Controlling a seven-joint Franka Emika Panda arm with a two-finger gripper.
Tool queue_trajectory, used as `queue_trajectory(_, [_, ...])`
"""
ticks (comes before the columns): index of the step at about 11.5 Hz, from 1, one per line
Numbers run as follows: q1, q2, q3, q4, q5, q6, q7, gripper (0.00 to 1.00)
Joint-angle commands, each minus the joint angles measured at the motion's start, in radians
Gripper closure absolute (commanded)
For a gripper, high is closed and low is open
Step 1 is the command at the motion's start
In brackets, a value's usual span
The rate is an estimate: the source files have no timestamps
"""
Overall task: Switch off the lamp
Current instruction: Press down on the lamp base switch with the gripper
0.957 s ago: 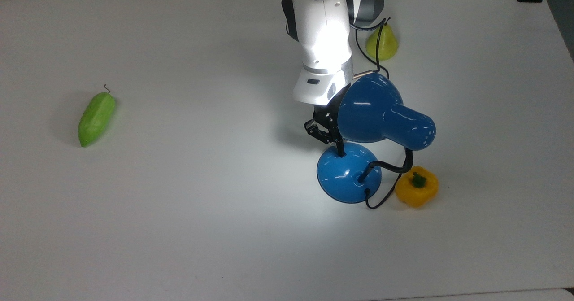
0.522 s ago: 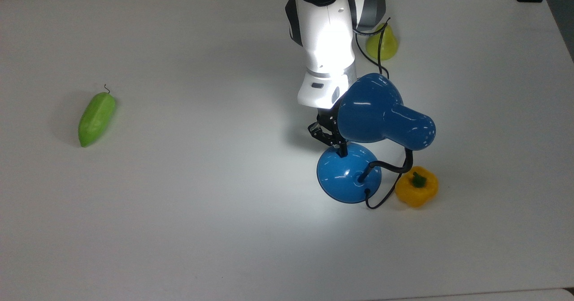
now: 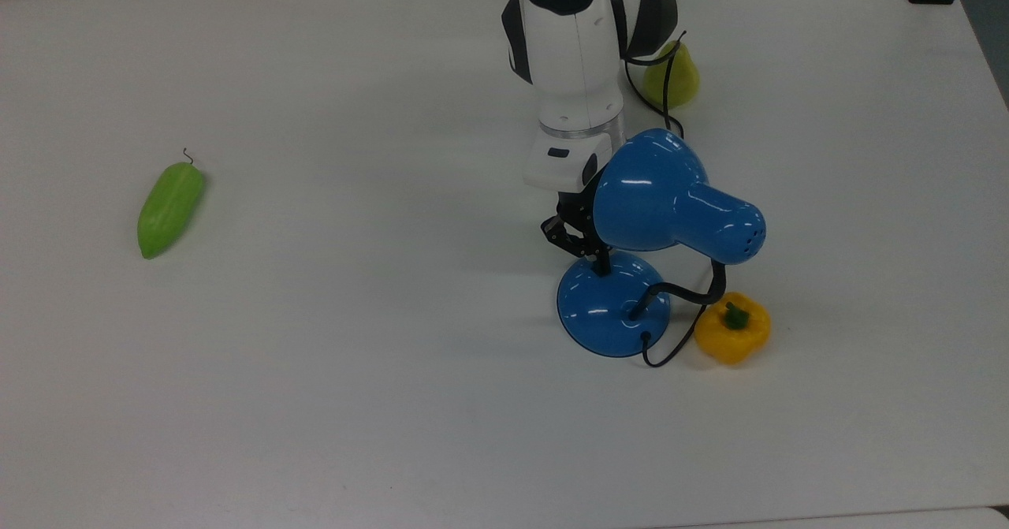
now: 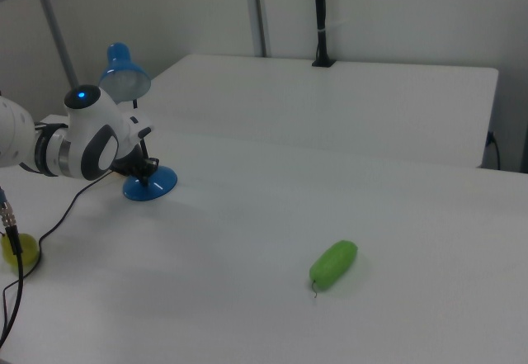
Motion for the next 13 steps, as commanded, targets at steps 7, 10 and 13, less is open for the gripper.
queue_trajectory(7, [-0.011, 0.015, -0.004, -0.06, -0.008, 0.013, 0.013, 1.0])
queue_trajectory(10, [-0.02, 0.014, -0.004, -0.067, -0.008, 0.01, 0.011, 1.0])
queue_trajectory(13, [-0.026, 0.009, -0.004, -0.076, -0.008, 0.01, 0.011, 1.0])
